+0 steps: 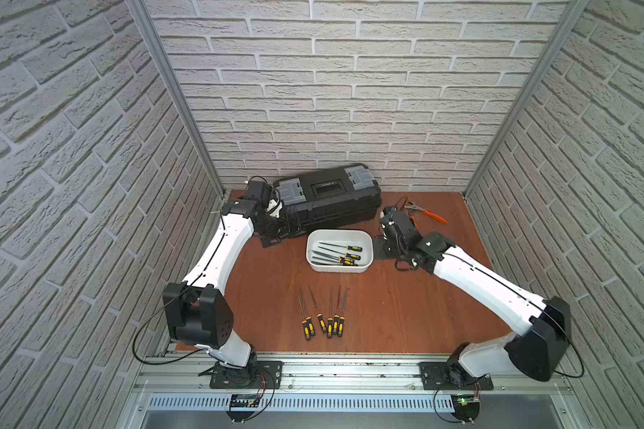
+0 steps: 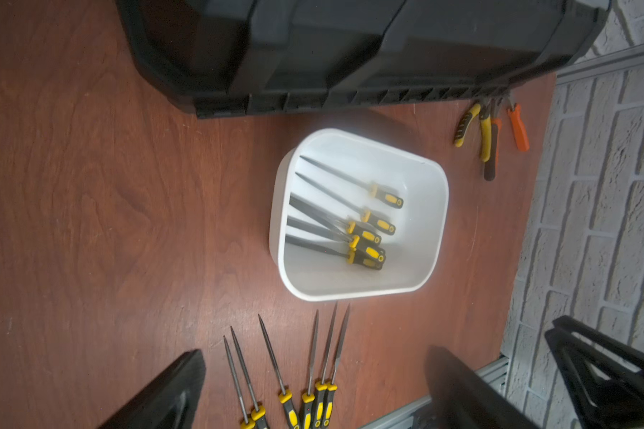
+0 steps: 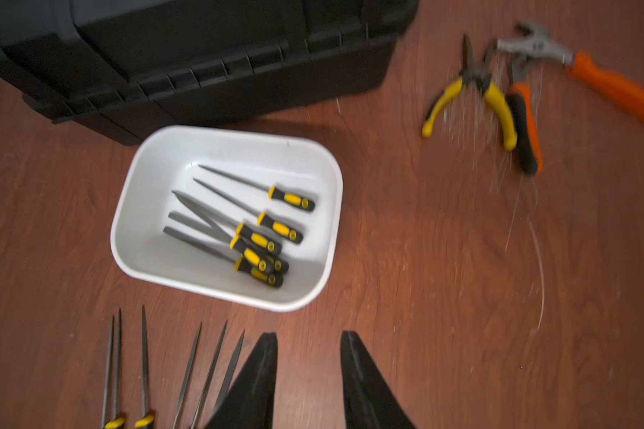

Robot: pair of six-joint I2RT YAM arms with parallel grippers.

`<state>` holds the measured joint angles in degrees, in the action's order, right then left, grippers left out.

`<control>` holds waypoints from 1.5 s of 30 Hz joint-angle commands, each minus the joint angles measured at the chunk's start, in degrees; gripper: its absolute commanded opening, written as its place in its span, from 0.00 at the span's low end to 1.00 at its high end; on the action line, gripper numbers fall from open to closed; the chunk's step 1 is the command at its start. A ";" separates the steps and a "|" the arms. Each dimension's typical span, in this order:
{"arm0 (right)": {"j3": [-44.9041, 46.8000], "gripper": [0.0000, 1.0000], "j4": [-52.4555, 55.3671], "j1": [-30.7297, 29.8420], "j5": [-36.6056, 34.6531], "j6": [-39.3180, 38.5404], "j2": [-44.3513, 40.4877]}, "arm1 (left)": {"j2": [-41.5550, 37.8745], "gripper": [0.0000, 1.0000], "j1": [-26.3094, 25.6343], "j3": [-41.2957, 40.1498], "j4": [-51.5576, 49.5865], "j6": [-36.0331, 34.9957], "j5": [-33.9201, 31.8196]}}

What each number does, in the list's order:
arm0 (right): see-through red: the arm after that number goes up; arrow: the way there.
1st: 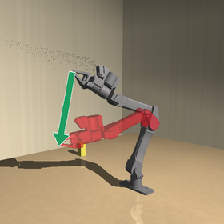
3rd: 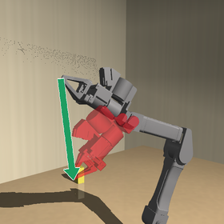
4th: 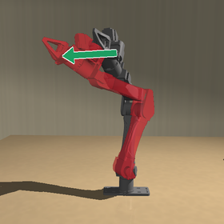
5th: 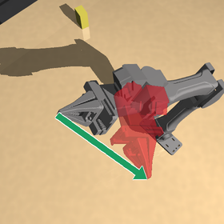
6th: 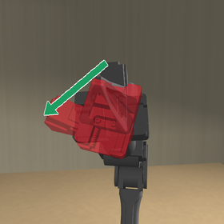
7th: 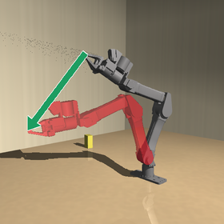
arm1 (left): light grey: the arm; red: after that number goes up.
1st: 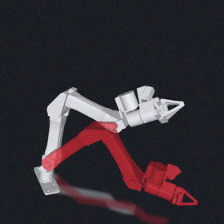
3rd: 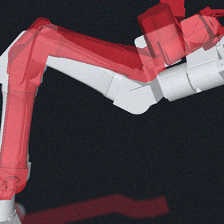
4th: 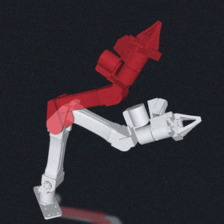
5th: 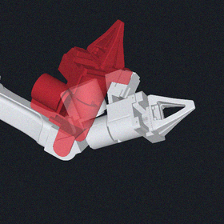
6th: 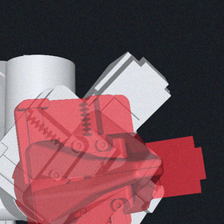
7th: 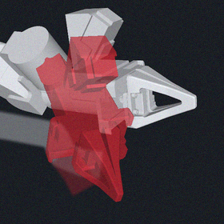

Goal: Put the file tool into the storage box
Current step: Pick up the file tool from the center of the board.

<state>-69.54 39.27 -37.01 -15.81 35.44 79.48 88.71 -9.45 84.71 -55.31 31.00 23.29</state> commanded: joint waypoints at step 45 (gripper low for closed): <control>4.71 0.39 -3.20 -24.33 12.27 24.19 22.06 | -20.49 0.98 -9.46 -32.62 -2.74 3.76 -2.67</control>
<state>-63.26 36.38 -60.77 -4.19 60.99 100.64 71.31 -18.22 53.36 -55.59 34.61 20.40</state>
